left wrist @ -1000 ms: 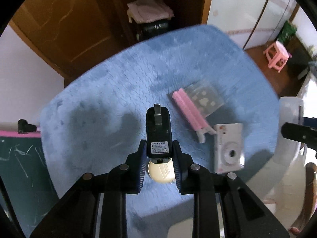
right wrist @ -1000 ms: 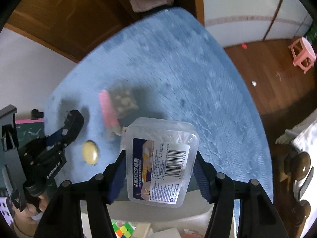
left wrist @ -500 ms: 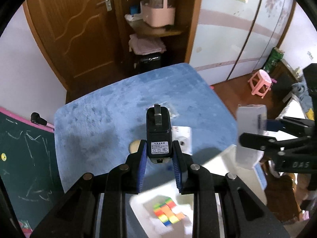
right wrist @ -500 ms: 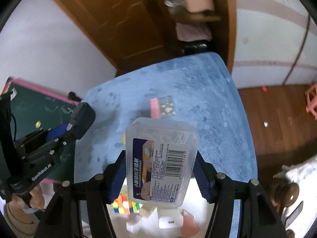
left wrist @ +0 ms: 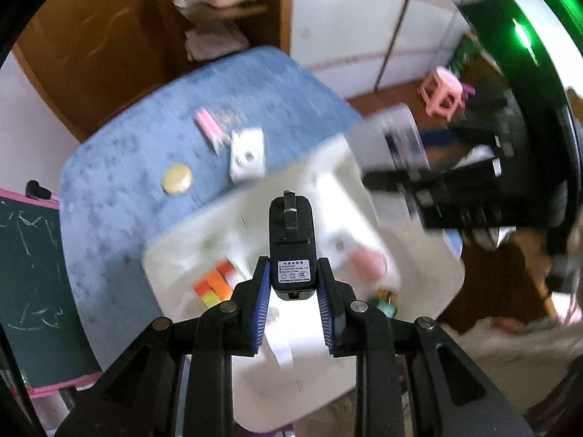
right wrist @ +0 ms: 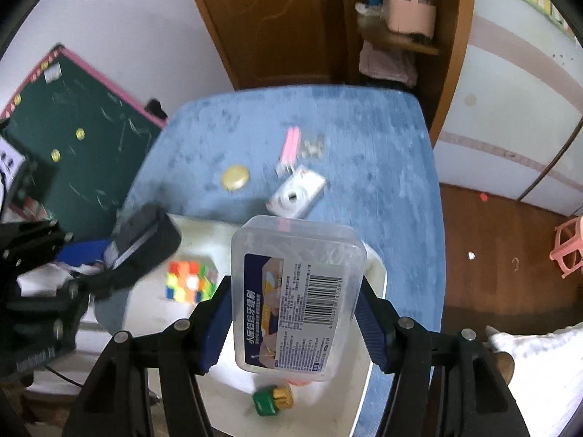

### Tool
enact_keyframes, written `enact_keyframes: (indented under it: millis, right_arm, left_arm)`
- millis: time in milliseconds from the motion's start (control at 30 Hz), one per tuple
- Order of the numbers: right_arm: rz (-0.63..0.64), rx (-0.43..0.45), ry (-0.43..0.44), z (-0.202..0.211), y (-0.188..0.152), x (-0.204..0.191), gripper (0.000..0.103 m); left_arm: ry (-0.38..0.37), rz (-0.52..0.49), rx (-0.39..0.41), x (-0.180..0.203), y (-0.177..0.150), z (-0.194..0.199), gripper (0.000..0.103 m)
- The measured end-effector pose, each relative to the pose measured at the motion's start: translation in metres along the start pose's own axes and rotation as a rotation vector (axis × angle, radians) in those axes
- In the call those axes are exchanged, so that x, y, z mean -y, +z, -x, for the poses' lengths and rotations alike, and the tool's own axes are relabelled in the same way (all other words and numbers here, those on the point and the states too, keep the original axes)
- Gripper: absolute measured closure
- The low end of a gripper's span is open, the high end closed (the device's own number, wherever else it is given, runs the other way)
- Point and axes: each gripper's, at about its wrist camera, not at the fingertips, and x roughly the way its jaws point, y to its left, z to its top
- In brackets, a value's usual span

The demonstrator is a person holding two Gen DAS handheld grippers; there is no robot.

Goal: Organize rigid objects
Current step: 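Carry the black charger and clear labelled box into the tray and release both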

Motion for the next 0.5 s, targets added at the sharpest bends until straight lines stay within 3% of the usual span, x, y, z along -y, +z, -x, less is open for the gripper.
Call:
enact_keyframes:
  millis: [267,500]
  right_arm:
    - [-0.013,-0.102,-0.006,-0.045,-0.022,0.004,0.040]
    - [-0.024,-0.151,-0.024,-0.069,-0.024,0.004,0.040]
  left_arm:
    - [-0.089,-0.079,-0.099,0.030,-0.045,-0.041,0.077]
    - [-0.108,-0.124,-0.171,0.037,-0.062,-0.071,0.077]
